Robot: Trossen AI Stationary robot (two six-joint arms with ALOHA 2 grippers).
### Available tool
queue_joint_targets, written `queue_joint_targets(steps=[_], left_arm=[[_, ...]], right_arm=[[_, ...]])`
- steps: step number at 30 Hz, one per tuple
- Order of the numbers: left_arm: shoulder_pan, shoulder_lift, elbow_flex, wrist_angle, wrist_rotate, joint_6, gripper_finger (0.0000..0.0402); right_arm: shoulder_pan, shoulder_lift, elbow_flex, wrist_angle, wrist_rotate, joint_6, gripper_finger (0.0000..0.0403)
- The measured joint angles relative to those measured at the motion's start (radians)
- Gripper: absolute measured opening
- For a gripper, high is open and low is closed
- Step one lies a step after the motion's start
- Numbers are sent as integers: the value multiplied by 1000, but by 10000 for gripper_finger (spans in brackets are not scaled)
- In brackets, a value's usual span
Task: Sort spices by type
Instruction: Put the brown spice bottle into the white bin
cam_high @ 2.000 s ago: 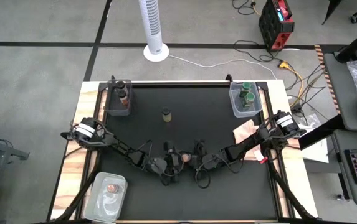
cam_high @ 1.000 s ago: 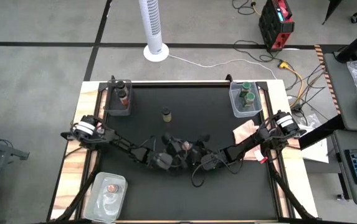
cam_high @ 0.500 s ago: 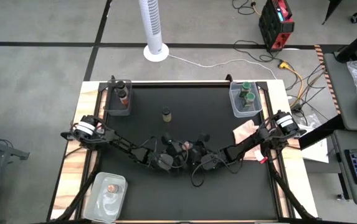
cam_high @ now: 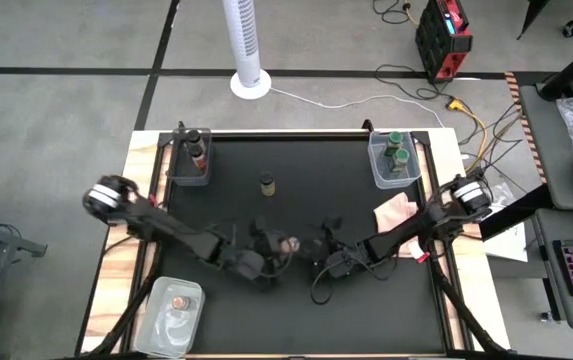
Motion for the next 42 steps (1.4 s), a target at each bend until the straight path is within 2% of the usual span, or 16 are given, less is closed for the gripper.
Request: queue_joint_targets(steps=[4, 6, 12, 16, 19, 23, 26, 34, 42], left_arm=[[-75, -143, 30, -310, 181, -175, 152], [-134, -198, 77, -486, 233, -277, 152], [-365, -246, 318, -1103, 259, -580, 152], [-531, -231, 474, -1359, 229, -803, 152], [-637, -204, 517, -1458, 200, -972, 152], [-732, -166, 503, -1521, 194, -1177, 152], [-784, -132, 495, -1512, 275, -1256, 152], [-925, -5, 488, -1504, 300, -1373, 152], [-940, 74, 479, -1493, 301, -1409, 152]], right_arm=[[-2, -70, -7, -76, -18, 50, 355], [-3, -94, -10, -75, -34, 52, 352], [-4, -119, -11, 9, -91, 21, 347], [-10, -113, -10, 71, -157, 10, 349], [-15, -113, -10, 80, -183, 28, 349], [-15, -113, -10, 81, -184, 37, 345], [-15, -113, -10, 81, -185, 60, 342], [-16, -112, -7, 134, -184, 95, 342], [-17, -112, 3, 193, -184, 93, 338]])
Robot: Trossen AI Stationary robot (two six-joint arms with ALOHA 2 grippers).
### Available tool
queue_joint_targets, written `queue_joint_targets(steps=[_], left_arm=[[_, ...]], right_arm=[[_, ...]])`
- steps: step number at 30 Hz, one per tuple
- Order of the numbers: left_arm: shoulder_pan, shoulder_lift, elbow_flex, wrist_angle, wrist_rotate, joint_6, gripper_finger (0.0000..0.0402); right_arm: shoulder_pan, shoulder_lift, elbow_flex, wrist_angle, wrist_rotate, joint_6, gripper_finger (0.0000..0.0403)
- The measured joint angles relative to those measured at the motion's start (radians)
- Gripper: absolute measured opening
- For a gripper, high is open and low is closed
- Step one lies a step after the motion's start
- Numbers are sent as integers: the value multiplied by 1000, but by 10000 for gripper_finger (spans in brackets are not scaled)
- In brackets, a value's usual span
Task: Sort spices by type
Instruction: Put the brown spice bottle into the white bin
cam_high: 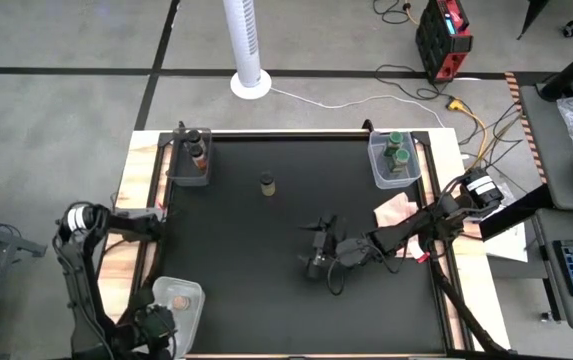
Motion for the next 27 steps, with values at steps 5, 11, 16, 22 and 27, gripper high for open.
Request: queue_joint_targets(steps=[5, 11, 16, 22, 27], left_arm=[[-5, 9, -43, 24, -14, -1, 152], [-8, -7, -107, 105, -49, -5, 152], [-9, -10, -170, 185, -56, -21, 152], [-8, -10, -208, 201, -67, -61, 152], [-8, -10, -210, 205, -67, -75, 152]], right_arm=[[-7, 0, 7, 0, 0, -1, 340], [-19, 0, 7, 1, 0, 0, 334], [-20, 0, 7, 1, 0, -6, 332], [-20, 0, 7, 0, 0, -15, 338], [-20, 0, 7, 0, 0, -18, 335]])
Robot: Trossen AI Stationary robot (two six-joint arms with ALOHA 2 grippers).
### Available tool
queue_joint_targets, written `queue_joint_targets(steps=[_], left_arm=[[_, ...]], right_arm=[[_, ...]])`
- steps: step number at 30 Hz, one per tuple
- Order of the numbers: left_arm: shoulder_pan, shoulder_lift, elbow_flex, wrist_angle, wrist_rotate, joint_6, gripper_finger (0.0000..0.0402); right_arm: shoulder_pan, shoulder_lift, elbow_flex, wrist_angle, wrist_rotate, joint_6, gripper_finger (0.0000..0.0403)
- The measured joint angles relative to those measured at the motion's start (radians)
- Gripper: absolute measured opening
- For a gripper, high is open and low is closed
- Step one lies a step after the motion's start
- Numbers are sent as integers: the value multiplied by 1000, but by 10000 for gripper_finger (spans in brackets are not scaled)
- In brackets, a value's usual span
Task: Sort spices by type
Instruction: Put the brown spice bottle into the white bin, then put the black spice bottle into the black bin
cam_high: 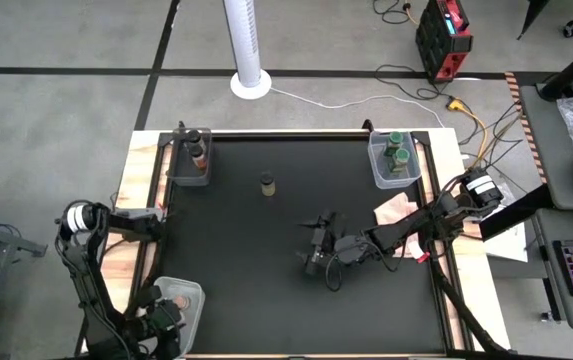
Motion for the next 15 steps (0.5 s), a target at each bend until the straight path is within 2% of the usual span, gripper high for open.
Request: queue_joint_targets(steps=[2, 6, 9, 12, 15], left_arm=[[0, 0, 2, -2, 0, -3, 169], [0, 0, 3, -4, 9, -12, 258], [14, -7, 15, -8, 45, -10, 304], [32, -13, 63, -45, 52, 27, 325], [49, -11, 135, -129, 52, 50, 328]], right_arm=[[0, 0, 0, -1, 0, 0, 333], [0, 0, 0, -1, 0, -1, 332], [0, 0, 0, -1, 0, -2, 335], [0, 0, 0, -3, 0, -5, 340], [0, 0, 0, -5, 2, -11, 342]])
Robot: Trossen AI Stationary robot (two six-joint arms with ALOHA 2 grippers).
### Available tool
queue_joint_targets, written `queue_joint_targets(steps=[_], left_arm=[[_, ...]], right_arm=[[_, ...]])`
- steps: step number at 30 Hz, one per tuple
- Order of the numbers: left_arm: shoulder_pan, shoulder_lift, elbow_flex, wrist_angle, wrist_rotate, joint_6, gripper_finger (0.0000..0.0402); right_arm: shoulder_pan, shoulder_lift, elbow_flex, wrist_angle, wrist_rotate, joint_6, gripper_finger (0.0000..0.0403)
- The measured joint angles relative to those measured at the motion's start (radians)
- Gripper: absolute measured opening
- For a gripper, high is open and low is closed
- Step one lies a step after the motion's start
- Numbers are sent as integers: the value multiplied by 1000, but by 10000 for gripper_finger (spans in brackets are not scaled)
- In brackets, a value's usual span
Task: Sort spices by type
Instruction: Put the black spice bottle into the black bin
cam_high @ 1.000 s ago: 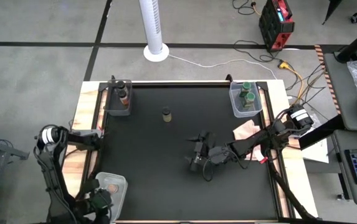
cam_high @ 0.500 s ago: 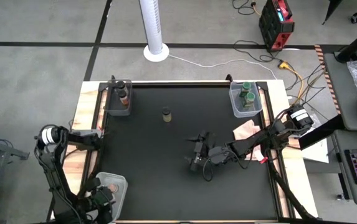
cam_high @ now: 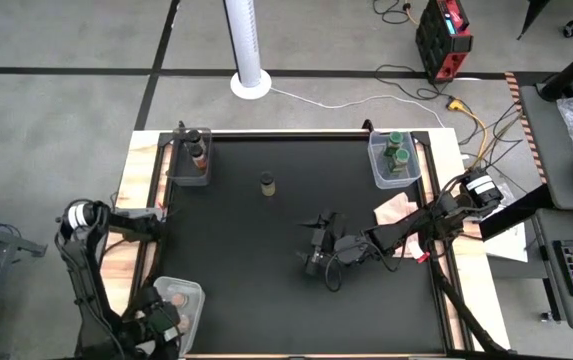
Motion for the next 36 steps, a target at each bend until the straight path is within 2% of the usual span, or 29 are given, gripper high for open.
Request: queue_joint_targets(steps=[8, 13, 16, 19, 25, 29, 33, 36], left_arm=[[49, 0, 201, -248, -113, 57, 316], [119, 0, 231, -322, -266, 65, 315], [216, 0, 224, -313, -298, 167, 315], [341, 0, 207, -271, -361, 372, 315], [602, -3, 193, -186, -491, 880, 315], [749, -23, 186, -58, -510, 1226, 315], [878, -87, 138, 143, -458, 1542, 315], [983, -192, 25, 352, -287, 1758, 315]], right_arm=[[0, 0, 0, -4, 2, -8, 332], [0, -9, 0, -11, 12, -10, 334], [0, -44, 0, -43, 26, 17, 340], [0, -100, 0, -138, 29, 56, 342], [0, -225, 0, -408, 31, 191, 335], [0, -254, -9, -500, 32, 217, 332], [-5, -260, -39, -507, 61, 196, 337], [-22, -270, -62, -511, 85, 197, 344]])
